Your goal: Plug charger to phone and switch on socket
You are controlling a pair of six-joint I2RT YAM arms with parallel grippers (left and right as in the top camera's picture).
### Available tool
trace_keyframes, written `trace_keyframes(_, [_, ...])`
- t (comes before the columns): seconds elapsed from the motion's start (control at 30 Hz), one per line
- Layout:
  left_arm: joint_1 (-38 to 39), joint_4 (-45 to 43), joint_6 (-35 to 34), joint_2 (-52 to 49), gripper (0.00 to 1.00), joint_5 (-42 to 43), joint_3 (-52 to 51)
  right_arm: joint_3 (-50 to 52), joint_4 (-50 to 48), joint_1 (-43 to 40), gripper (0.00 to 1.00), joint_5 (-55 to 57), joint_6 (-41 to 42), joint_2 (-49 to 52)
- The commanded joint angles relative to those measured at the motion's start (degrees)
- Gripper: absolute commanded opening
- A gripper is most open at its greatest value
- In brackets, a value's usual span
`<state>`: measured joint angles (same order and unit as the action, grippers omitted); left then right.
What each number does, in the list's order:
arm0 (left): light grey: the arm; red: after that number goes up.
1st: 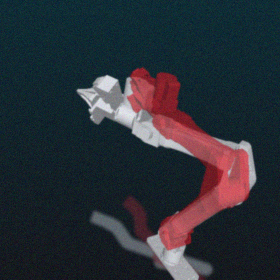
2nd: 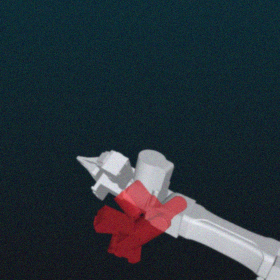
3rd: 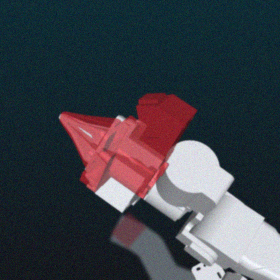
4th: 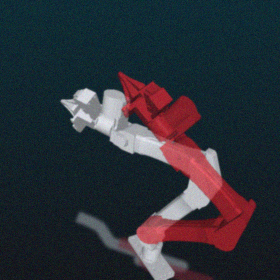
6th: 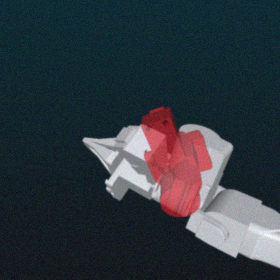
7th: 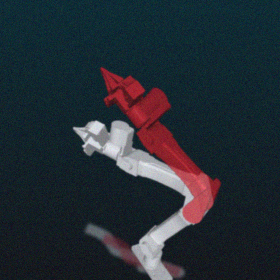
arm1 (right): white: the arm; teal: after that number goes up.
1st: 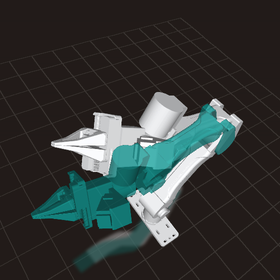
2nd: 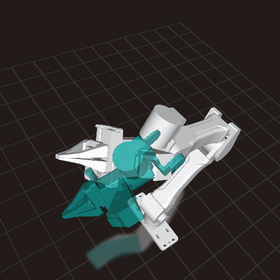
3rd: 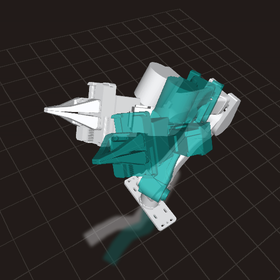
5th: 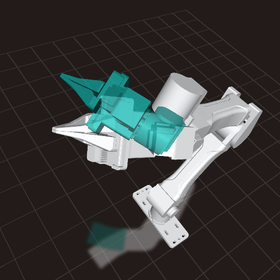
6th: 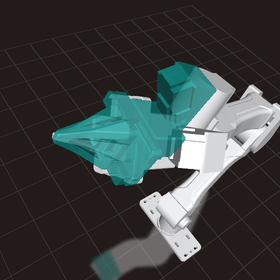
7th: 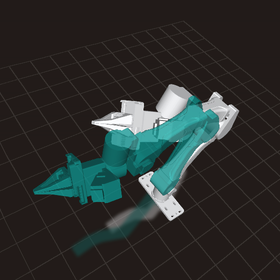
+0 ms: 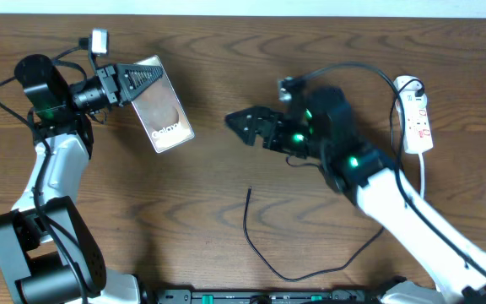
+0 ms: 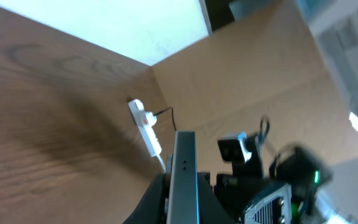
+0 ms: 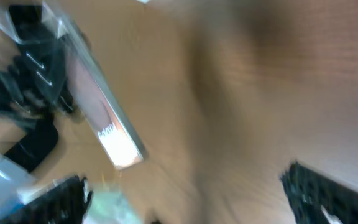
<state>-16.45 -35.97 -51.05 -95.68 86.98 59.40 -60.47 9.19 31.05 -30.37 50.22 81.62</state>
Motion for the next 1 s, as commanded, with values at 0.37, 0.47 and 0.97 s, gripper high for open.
trace_keyframes(0.37, [0.0, -0.3, 14.5, 0.9, 0.07, 3.1, 0.8, -11.0, 20.8, 6.1, 0.99, -1.0, -21.6, 18.8])
trace_keyframes(0.47, [0.0, -0.3, 14.6, 0.9, 0.08, 3.1, 0.8, -11.0, 23.3, 8.2, 0.98, 5.6, -17.5, 21.0])
trace_keyframes(0.97, [0.0, -0.3, 14.6, 0.9, 0.07, 3.1, 0.8, -11.0, 35.2, 10.8, 0.91, 21.2, -8.8, 22.3])
